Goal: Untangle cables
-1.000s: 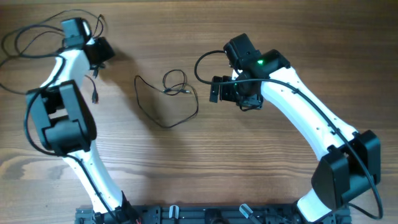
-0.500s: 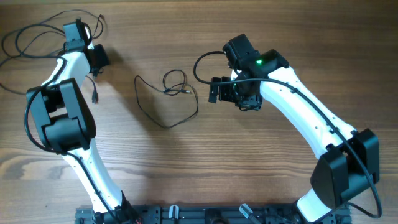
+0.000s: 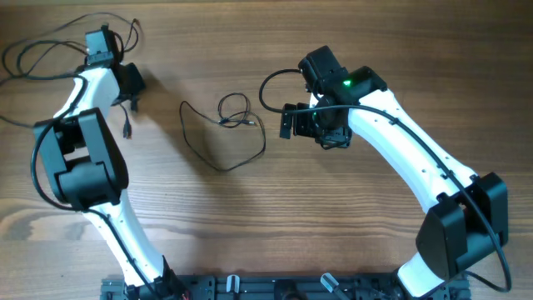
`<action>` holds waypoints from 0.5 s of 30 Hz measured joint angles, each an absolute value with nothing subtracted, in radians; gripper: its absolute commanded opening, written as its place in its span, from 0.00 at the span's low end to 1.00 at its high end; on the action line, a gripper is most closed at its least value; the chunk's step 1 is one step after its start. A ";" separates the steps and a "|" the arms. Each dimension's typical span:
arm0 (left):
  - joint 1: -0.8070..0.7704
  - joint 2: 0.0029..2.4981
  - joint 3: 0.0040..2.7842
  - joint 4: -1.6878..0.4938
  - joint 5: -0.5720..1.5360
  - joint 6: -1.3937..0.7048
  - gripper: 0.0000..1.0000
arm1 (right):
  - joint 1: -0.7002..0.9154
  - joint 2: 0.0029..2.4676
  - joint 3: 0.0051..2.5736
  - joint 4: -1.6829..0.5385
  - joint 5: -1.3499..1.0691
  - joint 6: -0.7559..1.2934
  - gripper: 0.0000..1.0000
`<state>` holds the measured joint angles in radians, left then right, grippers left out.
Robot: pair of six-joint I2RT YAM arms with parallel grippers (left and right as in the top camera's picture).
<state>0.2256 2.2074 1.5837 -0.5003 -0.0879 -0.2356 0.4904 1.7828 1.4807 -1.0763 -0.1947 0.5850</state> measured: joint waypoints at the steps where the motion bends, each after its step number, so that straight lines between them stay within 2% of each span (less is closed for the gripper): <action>1: 0.226 2.183 1.579 -0.526 -0.056 -0.305 0.04 | 0.490 1.783 1.481 -1.077 -0.195 0.582 1.00; 8: 0.226 1.940 1.579 -0.647 -0.001 -0.565 0.04 | 0.490 1.783 1.481 -1.088 -0.195 0.570 1.00; 9: 0.226 1.937 1.579 -0.648 -0.001 -0.581 0.21 | 0.490 1.783 1.481 -1.087 -0.195 0.570 1.00; 11: 0.226 1.938 1.579 -0.644 -0.001 -0.591 0.68 | 0.490 1.783 1.481 -1.087 -0.195 0.570 1.00; 15: 0.226 1.990 1.579 -0.608 -0.033 -0.506 0.69 | 0.490 1.783 1.481 -1.094 -0.196 0.570 1.00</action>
